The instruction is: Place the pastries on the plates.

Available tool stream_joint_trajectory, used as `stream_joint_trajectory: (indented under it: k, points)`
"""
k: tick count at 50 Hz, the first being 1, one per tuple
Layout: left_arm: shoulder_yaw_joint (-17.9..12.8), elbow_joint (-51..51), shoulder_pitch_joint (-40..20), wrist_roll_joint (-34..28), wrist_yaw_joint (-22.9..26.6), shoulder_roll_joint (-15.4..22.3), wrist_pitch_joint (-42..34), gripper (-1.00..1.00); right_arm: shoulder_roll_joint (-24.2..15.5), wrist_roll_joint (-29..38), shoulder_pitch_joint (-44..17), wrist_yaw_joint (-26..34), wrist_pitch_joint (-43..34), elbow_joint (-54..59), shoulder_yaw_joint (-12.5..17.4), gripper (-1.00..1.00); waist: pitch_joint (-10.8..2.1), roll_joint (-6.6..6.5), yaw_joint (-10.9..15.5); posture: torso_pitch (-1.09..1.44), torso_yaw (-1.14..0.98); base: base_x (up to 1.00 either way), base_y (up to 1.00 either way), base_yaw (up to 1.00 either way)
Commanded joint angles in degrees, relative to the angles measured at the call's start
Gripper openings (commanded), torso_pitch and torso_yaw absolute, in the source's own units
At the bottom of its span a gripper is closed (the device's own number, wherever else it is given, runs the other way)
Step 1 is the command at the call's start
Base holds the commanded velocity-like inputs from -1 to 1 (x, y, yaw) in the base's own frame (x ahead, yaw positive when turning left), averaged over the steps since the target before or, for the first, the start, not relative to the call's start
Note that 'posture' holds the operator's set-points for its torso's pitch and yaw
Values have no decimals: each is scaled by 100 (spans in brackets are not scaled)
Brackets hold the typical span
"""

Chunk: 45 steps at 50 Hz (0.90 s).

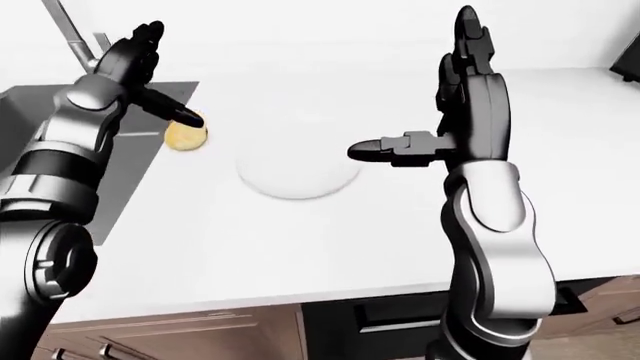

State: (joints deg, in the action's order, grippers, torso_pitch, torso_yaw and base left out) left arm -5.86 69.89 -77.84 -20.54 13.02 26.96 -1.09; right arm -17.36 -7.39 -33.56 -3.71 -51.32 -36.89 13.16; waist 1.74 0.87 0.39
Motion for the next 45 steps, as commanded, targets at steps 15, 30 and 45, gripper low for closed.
stream_joint_trajectory:
  k: [15,30,45]
  points:
    - [-129,167,61,-105,-279,133,-107,100,-90,43,-192,14,152,-134,42,100,-211,-3,-15,0,0,0,0,0]
    - [-215,417,330,54,-449,-146,-79,100,-83,46,-146,38,108,-205,84,100,-195,-7,-13,0,0,0,0,0]
    - [-198,473,447,-18,-416,-235,-136,100,-141,6,-202,49,-3,-290,128,100,-187,-1,-6,0,0,0,0,0]
